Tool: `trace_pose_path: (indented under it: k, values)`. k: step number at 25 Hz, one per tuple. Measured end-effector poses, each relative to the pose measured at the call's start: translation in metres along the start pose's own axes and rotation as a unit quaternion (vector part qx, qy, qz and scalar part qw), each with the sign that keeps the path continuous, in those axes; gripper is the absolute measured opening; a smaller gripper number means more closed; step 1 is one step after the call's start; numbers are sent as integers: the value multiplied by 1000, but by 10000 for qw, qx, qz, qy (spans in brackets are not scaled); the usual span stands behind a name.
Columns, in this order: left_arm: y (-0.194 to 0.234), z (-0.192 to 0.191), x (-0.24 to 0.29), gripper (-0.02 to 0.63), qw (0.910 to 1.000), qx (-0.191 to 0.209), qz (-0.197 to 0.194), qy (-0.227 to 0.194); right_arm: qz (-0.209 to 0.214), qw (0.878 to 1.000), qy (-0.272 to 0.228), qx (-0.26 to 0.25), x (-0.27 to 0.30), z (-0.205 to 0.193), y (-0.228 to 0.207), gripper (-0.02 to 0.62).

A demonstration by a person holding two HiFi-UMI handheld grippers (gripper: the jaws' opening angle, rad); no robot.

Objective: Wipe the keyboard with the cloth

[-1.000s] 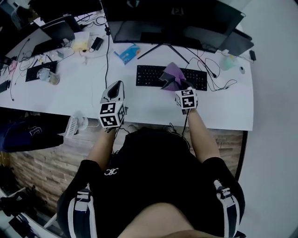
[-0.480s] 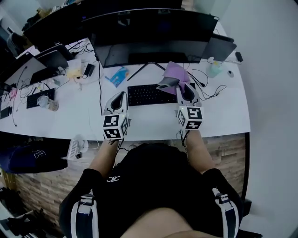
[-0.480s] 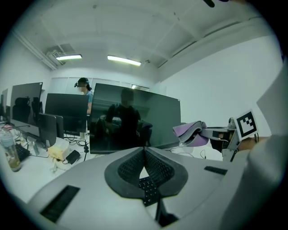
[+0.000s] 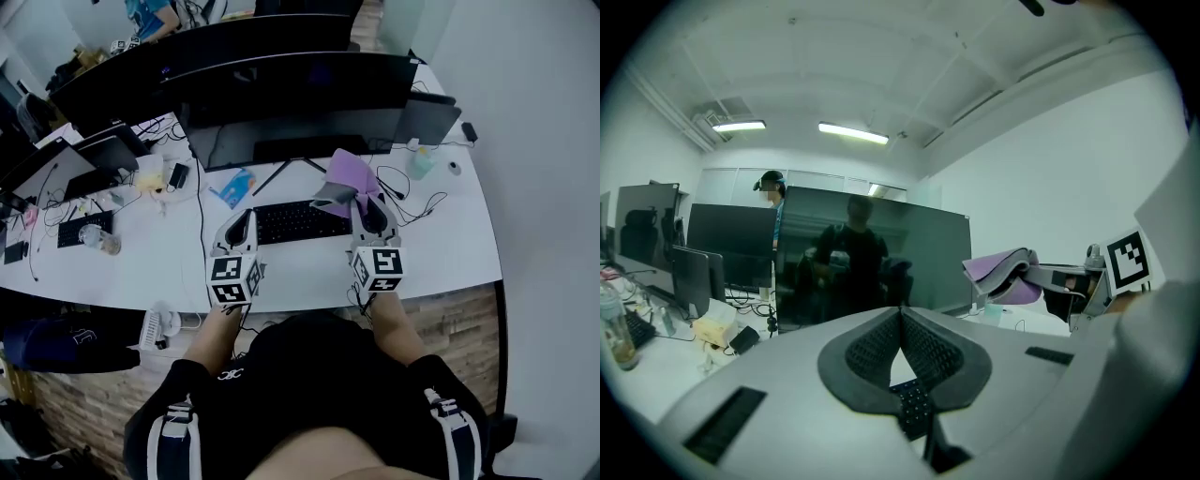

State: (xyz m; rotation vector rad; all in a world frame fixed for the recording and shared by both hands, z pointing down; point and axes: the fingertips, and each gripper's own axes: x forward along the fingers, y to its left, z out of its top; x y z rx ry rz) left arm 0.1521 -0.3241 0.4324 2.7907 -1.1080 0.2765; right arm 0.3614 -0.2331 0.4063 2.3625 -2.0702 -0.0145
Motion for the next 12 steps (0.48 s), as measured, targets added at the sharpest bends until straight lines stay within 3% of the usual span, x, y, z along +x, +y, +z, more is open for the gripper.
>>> trace_pose_path:
  k: [12]
  values:
    - [0, 3, 6, 14, 10000, 18, -17, 30, -47, 9998, 191, -47, 10, -4, 0, 94]
